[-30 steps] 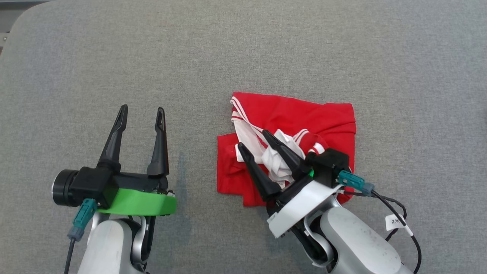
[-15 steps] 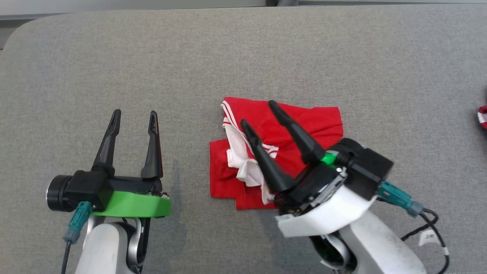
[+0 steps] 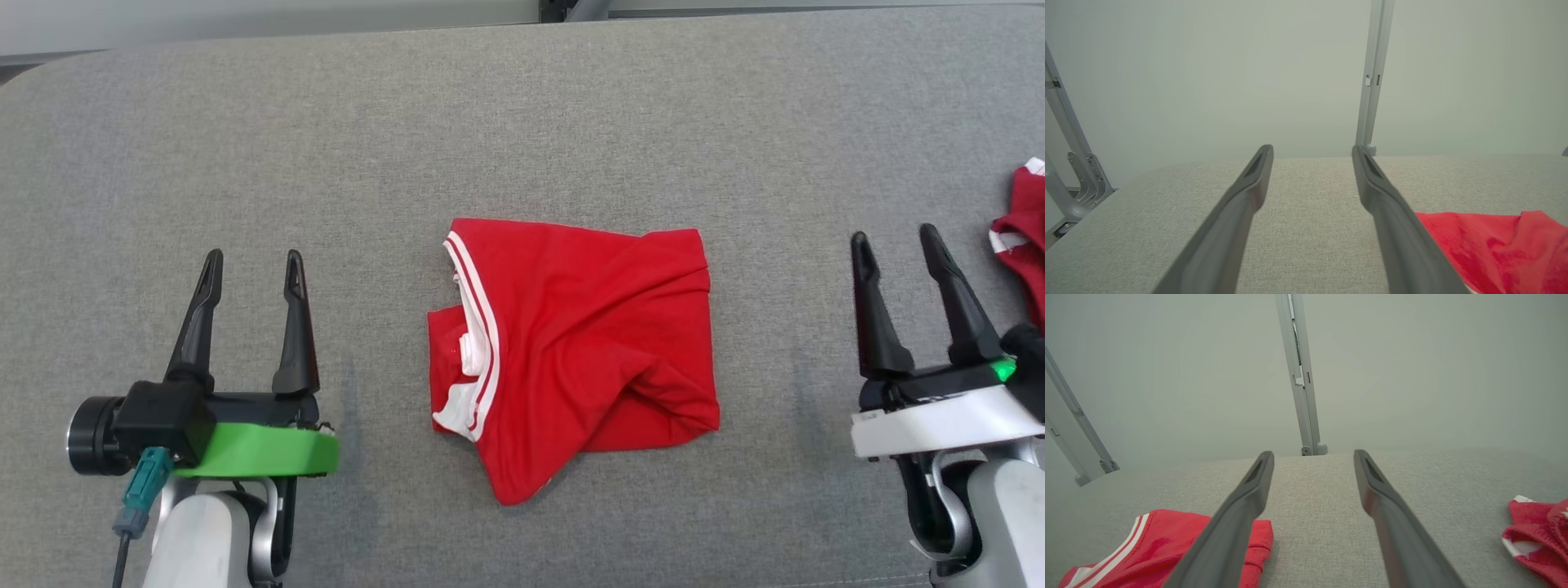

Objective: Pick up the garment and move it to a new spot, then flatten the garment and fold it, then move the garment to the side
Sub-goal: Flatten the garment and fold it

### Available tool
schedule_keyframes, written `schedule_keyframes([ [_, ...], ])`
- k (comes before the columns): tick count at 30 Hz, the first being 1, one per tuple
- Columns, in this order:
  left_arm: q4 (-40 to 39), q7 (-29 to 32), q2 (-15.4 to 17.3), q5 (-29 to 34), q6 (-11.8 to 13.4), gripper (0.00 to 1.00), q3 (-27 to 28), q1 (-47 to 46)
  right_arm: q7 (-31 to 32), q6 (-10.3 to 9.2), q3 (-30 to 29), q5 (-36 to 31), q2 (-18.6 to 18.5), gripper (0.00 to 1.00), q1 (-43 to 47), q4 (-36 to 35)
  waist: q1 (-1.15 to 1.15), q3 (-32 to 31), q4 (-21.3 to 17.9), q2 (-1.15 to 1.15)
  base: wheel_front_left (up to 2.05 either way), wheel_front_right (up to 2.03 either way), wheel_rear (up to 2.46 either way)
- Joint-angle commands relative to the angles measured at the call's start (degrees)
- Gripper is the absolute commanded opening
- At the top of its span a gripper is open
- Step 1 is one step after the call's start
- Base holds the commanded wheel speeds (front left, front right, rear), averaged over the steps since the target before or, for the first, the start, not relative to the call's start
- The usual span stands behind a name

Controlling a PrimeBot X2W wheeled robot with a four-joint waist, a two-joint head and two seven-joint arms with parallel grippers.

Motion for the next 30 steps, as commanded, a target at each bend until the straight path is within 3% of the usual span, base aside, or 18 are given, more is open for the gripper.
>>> schedule_keyframes([
  [1,-0.1,-0.4,0.6,0.4,0.3,1.00,0.4,0.8,0.1,-0.01,-1.1,-0.5,-0.5,1.00,1.3,0.5,0.00,-0.2,-0.2,-0.01,0.00,0.00,0.00],
  [6,-0.2,-0.4,1.4,0.6,0.7,1.00,0.8,2.5,0.0,-0.01,-3.8,-0.3,-1.5,1.00,4.4,2.4,0.00,-1.2,-1.1,-0.01,0.00,0.00,0.00],
  [20,-1.7,1.2,2.1,0.0,1.3,1.00,0.0,4.7,-0.9,-0.01,-3.3,0.5,-1.6,1.00,5.0,4.2,0.00,-2.2,-1.1,-0.01,0.00,0.00,0.00],
  [21,-1.7,1.2,2.1,0.0,1.3,1.00,-0.1,4.5,-0.9,-0.01,-3.3,0.6,-1.7,0.68,4.8,4.3,0.00,-2.1,-0.8,-0.01,0.00,0.00,0.00],
  [22,-1.7,1.2,2.1,-0.1,1.3,1.00,-0.3,4.2,-0.6,-0.01,-2.8,0.7,-1.9,0.00,4.5,4.5,0.00,-1.9,-0.5,-0.01,0.00,0.00,0.00],
  [27,-1.6,1.0,1.7,-0.1,1.3,1.00,-1.0,2.6,0.2,-0.01,0.2,0.9,-3.2,0.00,2.3,5.2,0.00,-0.9,1.0,-0.01,0.00,0.00,0.00],
  [30,-1.5,0.8,1.3,-0.2,1.2,1.00,-1.7,1.5,0.4,-0.01,4.8,1.4,-3.9,0.00,-0.2,6.1,0.00,0.1,2.3,-0.01,0.00,0.00,0.00],
])
